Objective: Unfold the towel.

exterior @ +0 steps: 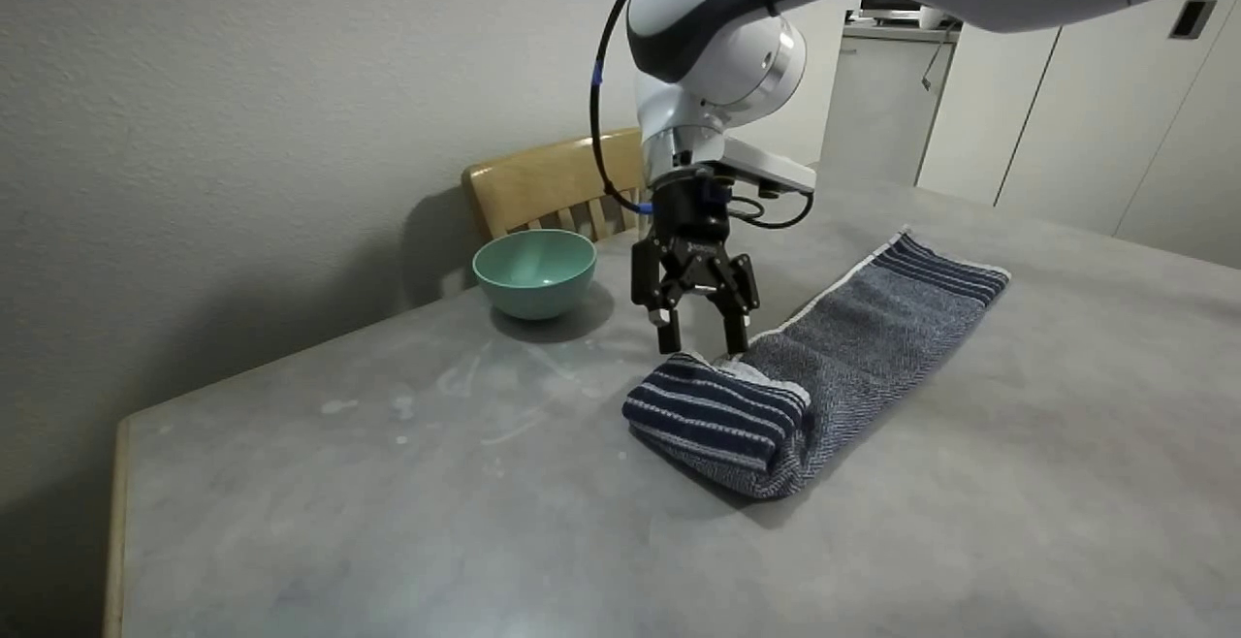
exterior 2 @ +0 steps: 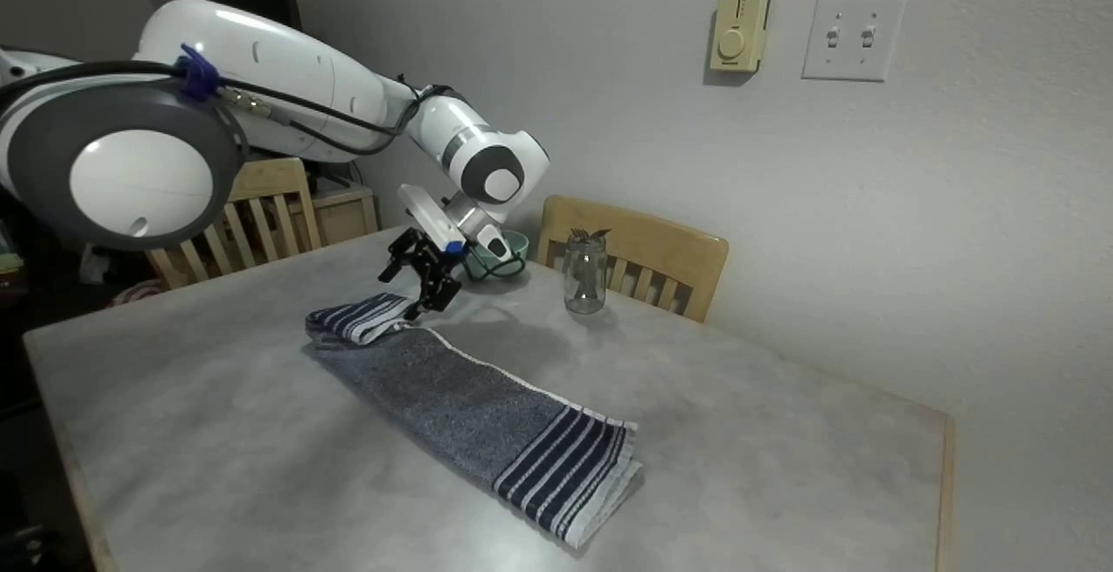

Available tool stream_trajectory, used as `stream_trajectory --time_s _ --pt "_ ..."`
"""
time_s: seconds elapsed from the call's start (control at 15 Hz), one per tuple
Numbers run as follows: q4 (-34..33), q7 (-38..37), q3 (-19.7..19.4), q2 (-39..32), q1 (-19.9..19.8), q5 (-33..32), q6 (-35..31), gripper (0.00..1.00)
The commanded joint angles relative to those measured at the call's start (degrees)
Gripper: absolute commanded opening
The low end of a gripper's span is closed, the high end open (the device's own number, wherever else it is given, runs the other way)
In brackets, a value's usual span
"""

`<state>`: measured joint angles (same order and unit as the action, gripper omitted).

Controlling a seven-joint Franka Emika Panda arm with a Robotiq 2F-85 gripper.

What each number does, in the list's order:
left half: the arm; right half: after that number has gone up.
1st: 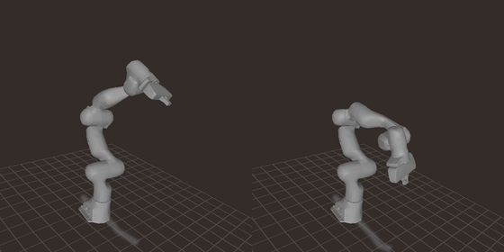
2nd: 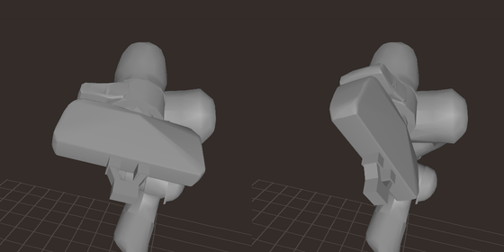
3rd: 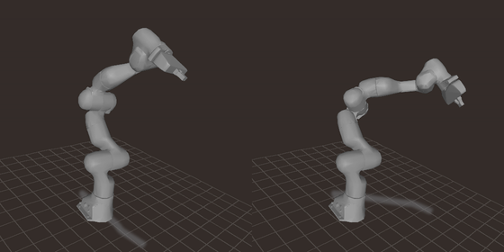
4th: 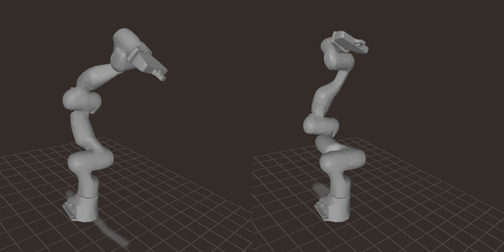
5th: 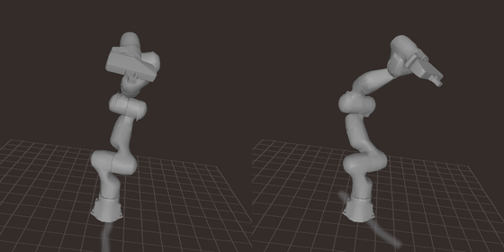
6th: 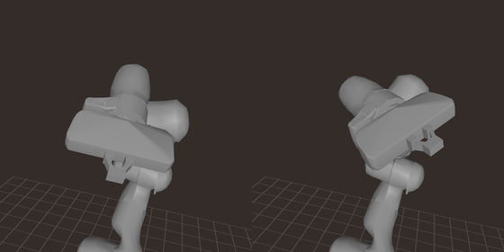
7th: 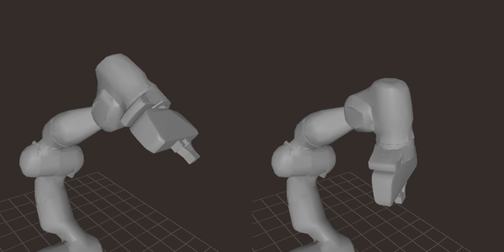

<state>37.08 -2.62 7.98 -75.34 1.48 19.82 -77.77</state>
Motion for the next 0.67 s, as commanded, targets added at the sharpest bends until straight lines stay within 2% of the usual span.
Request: stream_trajectory --time_s 0.0,0.47,0.6 --pt "2.49 -2.41 0.12 1.15 -0.6 1.21 -1.69 1.0" --pt "3.45 -3.47 0.97 0.58 -0.8 1.96 -1.38 1.0" --pt "4.45 -3.63 0.09 1.27 -0.92 1.53 -2.28 1.0"
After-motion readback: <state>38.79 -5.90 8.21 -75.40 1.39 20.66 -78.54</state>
